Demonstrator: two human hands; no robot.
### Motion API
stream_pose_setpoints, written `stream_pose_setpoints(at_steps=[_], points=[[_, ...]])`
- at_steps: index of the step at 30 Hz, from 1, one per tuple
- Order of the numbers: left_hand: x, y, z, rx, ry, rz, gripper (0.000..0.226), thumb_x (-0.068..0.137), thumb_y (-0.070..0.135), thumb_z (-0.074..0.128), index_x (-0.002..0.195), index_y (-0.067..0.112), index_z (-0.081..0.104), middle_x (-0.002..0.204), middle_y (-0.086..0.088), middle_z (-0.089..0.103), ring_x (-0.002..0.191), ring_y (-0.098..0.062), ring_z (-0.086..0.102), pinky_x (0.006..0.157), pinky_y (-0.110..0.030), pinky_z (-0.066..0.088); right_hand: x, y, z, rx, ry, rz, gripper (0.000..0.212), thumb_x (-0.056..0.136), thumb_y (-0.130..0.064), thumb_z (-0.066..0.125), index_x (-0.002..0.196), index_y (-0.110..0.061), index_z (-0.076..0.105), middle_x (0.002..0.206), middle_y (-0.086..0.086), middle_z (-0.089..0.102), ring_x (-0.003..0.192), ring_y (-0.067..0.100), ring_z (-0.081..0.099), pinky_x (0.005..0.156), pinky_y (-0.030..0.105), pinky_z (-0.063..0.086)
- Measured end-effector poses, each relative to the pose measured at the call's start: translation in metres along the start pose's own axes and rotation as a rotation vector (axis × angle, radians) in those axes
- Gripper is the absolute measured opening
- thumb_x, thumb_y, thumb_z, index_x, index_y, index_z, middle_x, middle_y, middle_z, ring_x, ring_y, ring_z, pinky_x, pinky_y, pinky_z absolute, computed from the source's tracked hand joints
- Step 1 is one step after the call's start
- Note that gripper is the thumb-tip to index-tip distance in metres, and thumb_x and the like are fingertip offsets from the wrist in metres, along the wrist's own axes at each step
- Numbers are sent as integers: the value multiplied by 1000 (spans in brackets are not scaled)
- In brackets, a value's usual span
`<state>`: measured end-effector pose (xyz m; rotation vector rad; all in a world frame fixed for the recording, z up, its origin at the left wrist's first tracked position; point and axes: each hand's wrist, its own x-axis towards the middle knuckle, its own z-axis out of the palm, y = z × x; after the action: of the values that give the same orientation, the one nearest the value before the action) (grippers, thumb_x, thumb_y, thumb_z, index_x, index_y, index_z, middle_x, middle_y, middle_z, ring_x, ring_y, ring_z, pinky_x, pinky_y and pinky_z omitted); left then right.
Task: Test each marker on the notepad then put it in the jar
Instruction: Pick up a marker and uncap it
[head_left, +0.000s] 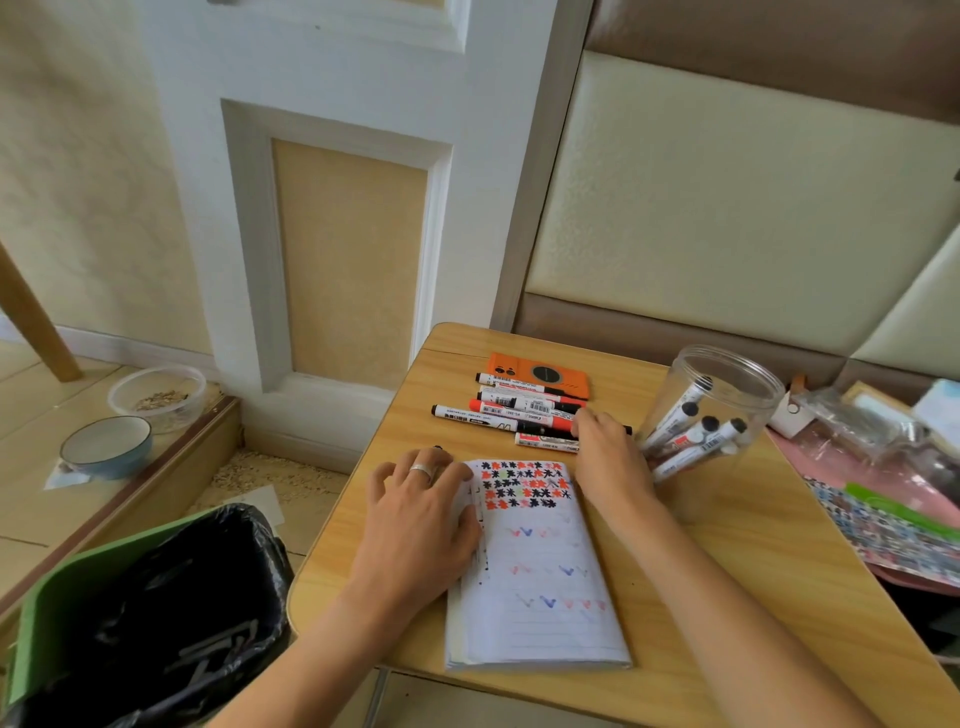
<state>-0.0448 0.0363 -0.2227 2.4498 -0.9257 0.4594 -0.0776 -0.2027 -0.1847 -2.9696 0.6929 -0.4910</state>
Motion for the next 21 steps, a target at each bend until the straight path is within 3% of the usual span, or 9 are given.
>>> stream_pose_setpoints(at_steps=[4,8,10,13,17,21], points=[[1,1,-1,-15,-10,68,34,87,36,61,121,39,63,129,8,59,126,-16,50,108,-40,20,-14,-3,-10,17,145,-72,34,97,0,60,129,-10,59,130,4,57,91,21,68,78,37,60],[1,2,-2,-75,-22,234,35,89,19,64,117,40,68,131,12,62,130,-12,47,106,-36,25,-43,-14,-26,365,282,-33,24,96,-6,63,117,-17,67,112,-5,61,67,4,55,60,16,42],[0,2,-2,-92,-8,281,31,91,22,52,110,39,71,125,15,65,126,-9,50,105,-34,26,-60,-21,-31,696,171,52,11,96,-10,65,103,-19,66,91,-5,68,56,5,54,54,15,40],[-2,3,-3,-121,14,232,35,90,27,40,102,36,72,116,16,65,121,-10,53,107,-36,26,-81,-33,-33,1133,-59,192,6,97,-12,68,100,-11,63,70,4,67,48,15,55,44,25,41],[-4,4,-6,-154,67,166,28,98,38,38,98,32,65,105,16,59,114,-9,52,106,-36,27,-90,-39,-28,1270,-162,238,21,94,-12,74,104,0,60,59,10,61,45,19,52,40,27,37],[-4,5,-5,-109,71,191,32,102,49,40,99,31,66,104,14,60,110,-11,52,102,-38,31,-90,-39,-29,1404,-212,219,17,95,-13,72,104,-1,63,73,11,67,54,21,59,45,26,42]])
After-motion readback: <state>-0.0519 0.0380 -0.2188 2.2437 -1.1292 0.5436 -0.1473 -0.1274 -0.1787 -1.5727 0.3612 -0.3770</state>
